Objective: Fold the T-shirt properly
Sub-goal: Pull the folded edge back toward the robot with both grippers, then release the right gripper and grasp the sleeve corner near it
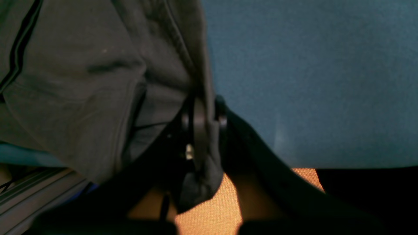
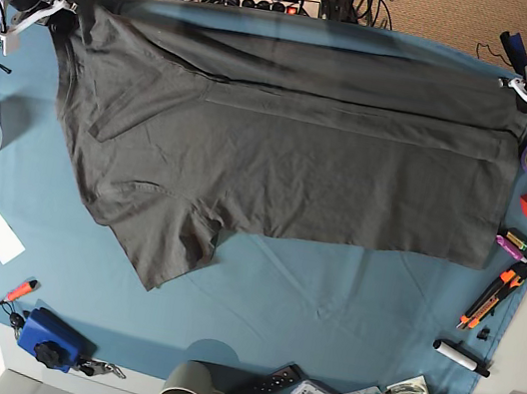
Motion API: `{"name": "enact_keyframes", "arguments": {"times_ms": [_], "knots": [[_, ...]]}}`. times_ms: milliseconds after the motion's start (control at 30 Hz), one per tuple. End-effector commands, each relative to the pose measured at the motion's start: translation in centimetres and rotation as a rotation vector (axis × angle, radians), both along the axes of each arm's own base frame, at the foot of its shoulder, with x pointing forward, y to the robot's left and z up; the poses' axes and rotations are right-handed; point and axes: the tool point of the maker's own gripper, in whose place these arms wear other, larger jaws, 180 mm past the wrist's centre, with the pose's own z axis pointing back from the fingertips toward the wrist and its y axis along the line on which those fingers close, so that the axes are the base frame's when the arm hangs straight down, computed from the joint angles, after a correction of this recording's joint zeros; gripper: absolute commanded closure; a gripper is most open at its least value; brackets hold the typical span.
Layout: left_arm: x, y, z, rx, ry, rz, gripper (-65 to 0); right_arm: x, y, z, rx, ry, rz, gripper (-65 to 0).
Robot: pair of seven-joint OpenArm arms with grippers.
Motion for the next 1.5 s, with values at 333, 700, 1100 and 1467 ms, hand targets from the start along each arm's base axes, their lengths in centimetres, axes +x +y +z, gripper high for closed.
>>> {"name": "enact_keyframes", "arguments": {"times_ms": [333, 700, 1100, 1467], "knots": [[0.6, 0.2, 1.0, 0.006, -0.035, -0.036, -24.5, -2.1, -1.3, -0.4, -0.057, 0.122, 0.01, -15.8], [2.6, 0.3, 5.3, 0.172, -0.128, -0.114, -24.9, 0.2, -2.9, 3.1, -0.031, 0.014, -0.004, -15.8], [3.9, 0.1, 7.4, 0.224, -0.22, -0.131, -25.0, 0.6, -4.5, 6.0, -0.079, -0.097, -0.005, -23.2], [4.1, 0.1, 7.5, 0.225, -0.234, -0.131, -24.9, 3.4, -4.1, 8.6, -0.043, -0.241, 0.023, -28.0]]}}
